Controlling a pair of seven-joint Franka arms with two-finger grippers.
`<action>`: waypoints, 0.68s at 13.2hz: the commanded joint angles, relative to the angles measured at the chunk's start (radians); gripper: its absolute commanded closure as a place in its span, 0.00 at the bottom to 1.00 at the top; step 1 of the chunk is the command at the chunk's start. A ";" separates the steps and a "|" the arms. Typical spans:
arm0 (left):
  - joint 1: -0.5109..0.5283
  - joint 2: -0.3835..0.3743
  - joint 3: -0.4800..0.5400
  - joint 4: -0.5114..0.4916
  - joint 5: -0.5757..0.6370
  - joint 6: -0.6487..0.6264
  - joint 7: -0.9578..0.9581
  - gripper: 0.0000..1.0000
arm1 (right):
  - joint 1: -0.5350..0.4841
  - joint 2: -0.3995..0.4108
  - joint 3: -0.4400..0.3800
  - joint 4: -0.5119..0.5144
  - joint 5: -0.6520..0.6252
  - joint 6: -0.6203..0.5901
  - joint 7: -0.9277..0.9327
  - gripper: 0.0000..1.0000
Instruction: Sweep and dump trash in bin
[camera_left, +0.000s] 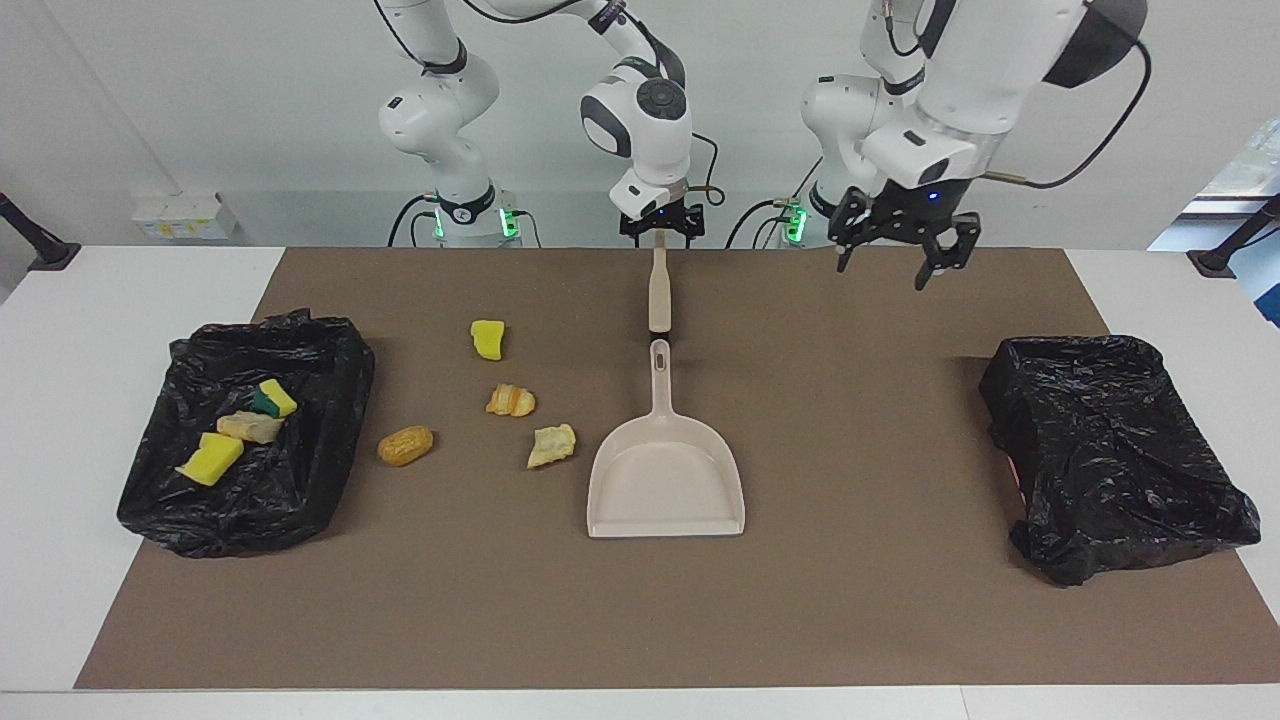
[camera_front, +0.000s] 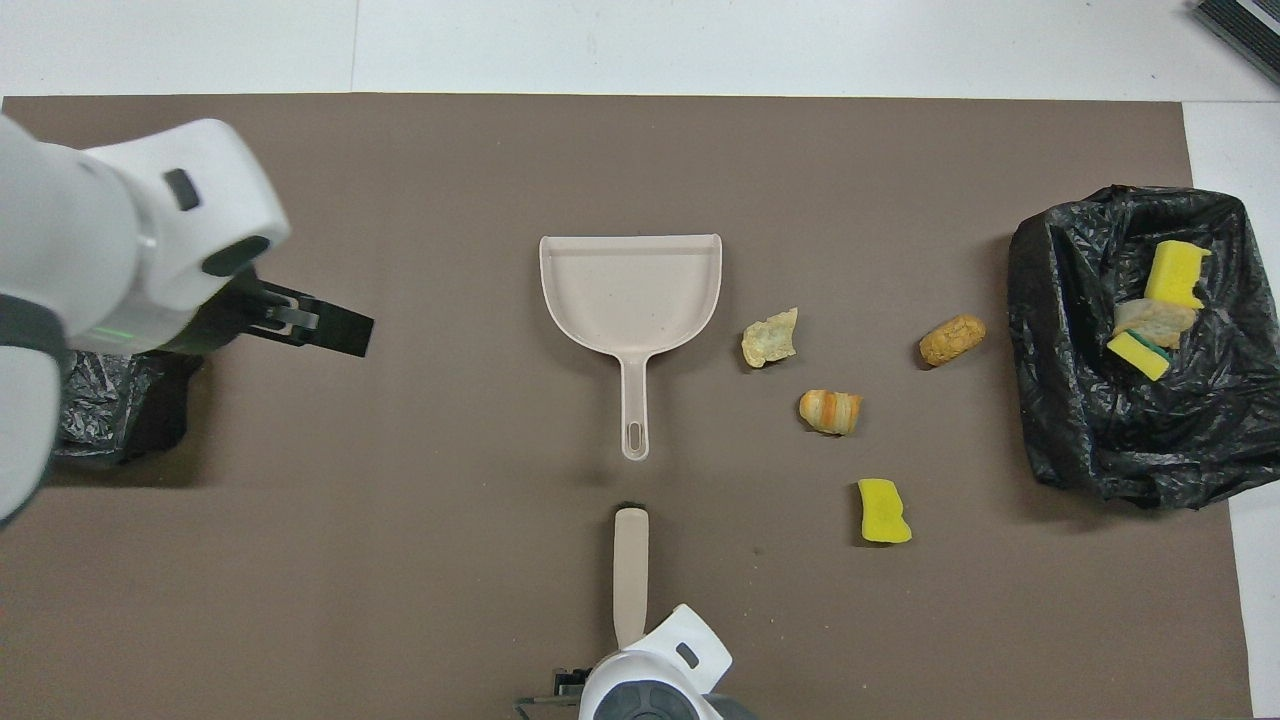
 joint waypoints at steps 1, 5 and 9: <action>-0.081 -0.009 0.013 -0.096 0.007 0.096 -0.050 0.00 | 0.009 -0.028 0.000 -0.040 0.023 0.033 0.022 0.06; -0.156 -0.006 0.013 -0.183 0.010 0.181 -0.175 0.00 | 0.009 -0.013 -0.002 -0.040 0.023 0.044 0.036 0.24; -0.277 0.092 0.013 -0.194 0.059 0.279 -0.365 0.00 | 0.007 0.000 -0.002 -0.040 0.023 0.047 0.036 0.38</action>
